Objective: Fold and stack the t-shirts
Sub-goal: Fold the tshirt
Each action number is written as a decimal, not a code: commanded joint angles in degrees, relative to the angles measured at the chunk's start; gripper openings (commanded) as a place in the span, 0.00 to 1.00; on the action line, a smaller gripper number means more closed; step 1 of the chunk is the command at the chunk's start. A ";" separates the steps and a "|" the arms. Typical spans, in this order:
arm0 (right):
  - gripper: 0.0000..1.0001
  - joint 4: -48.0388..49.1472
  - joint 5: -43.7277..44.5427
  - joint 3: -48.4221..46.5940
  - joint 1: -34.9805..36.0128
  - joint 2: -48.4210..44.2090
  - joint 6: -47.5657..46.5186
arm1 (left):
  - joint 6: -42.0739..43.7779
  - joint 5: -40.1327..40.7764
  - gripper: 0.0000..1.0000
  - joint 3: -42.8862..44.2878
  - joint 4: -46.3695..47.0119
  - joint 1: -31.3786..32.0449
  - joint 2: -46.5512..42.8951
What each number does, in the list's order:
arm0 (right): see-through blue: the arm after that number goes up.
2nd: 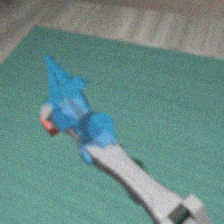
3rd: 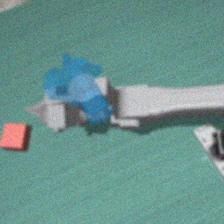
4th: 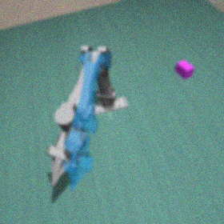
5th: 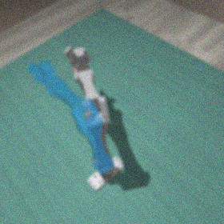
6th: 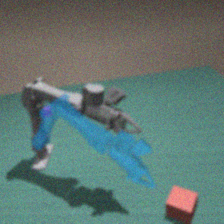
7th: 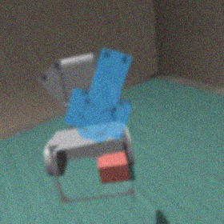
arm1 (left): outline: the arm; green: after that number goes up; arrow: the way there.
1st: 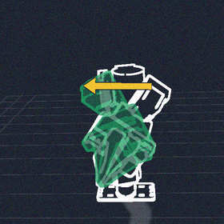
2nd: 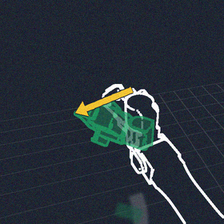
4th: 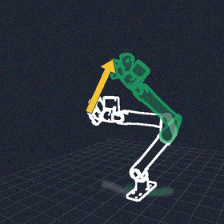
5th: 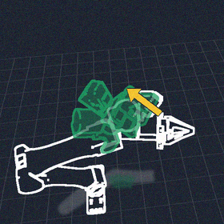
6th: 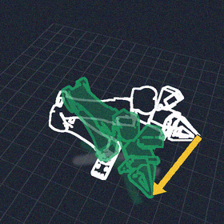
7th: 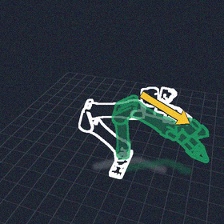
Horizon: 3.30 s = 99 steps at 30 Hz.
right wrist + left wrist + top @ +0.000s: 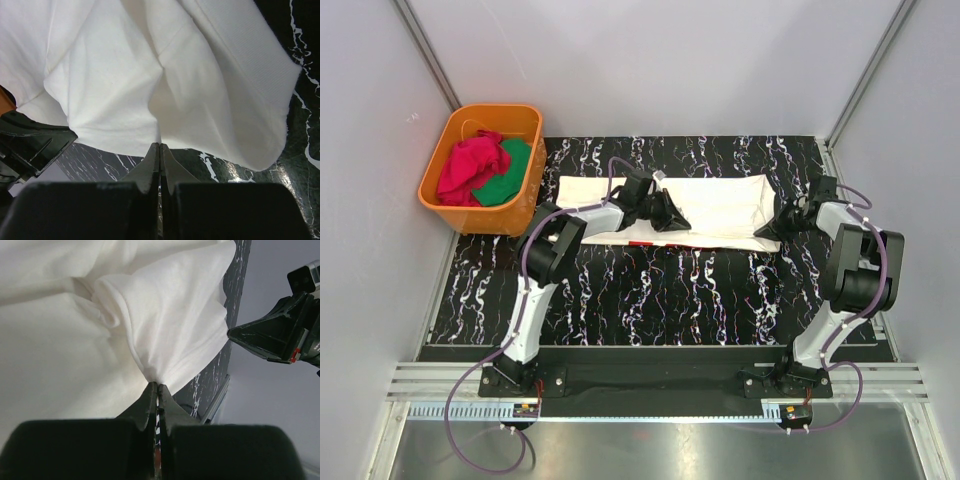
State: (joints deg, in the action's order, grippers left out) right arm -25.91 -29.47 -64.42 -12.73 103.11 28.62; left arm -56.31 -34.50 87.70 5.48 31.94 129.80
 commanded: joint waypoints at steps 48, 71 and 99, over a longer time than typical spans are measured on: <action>0.78 0.80 18.39 -29.78 11.40 13.34 1.36 | 18.43 10.66 0.65 21.96 -22.17 -2.76 -12.95; 0.77 -25.94 36.69 -72.33 52.37 43.05 1.78 | 32.67 19.04 0.80 -15.18 -46.87 -15.51 -79.16; 0.91 -20.57 45.54 -8.07 57.47 -7.90 9.51 | 34.25 13.23 0.80 -20.63 -42.04 -15.86 -74.25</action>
State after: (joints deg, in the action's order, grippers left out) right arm -44.21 10.59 -69.76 45.60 103.57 33.52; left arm -23.66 -18.68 68.03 -39.99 16.43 54.48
